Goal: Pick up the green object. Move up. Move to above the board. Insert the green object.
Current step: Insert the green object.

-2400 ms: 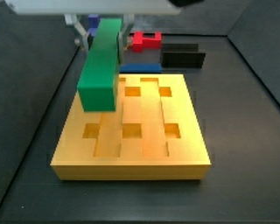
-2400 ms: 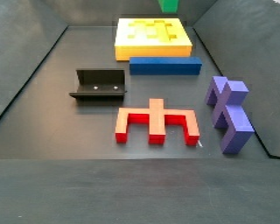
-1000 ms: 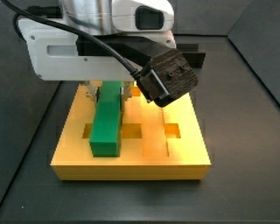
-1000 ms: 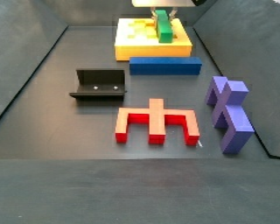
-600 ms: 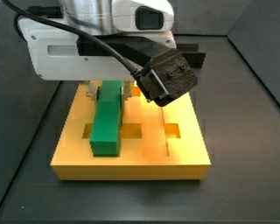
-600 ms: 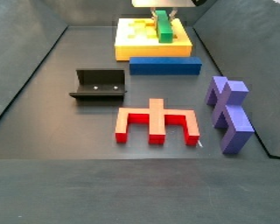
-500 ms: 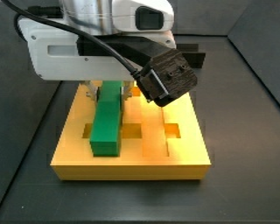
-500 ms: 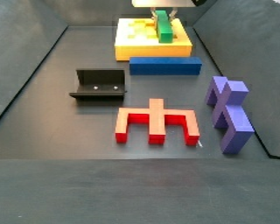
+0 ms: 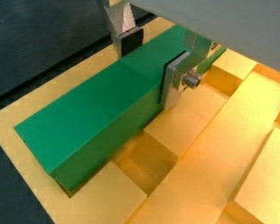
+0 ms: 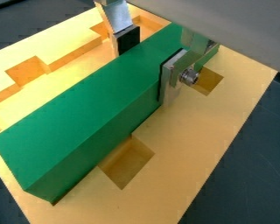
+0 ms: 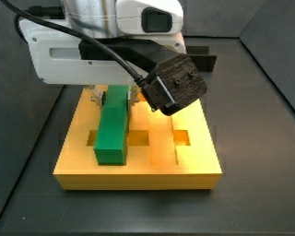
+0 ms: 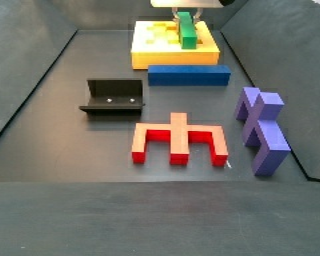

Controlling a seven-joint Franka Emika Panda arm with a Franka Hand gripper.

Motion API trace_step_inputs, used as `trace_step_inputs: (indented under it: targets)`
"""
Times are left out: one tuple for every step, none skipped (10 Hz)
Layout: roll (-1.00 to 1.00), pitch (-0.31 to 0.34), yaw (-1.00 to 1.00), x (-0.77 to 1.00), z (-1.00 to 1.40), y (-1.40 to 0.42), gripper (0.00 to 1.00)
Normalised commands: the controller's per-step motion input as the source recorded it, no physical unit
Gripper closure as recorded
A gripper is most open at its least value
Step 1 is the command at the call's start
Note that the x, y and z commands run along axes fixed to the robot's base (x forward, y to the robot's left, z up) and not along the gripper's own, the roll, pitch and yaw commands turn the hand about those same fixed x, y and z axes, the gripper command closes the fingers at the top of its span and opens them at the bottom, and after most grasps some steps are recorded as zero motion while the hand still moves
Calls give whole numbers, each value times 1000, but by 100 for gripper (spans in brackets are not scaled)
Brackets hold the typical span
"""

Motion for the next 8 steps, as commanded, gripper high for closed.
trace_step_inputs:
  targets:
    - [336, 0, -26, -20, -20, -94, 100]
    - [259, 0, 0, -40, -114, -34, 100]
    - [181, 0, 0, -20, -206, 0, 100]
    - [7, 0, 0, -63, -103, 51, 100]
    - [-63, -20, -17, -211, -180, 54, 100]
    - [0, -21, 0, -63, -254, 0, 100]
    - [0, -7, 0, 0, -151, 0, 100]
    - [0, 0, 0, 0, 0, 0, 100]
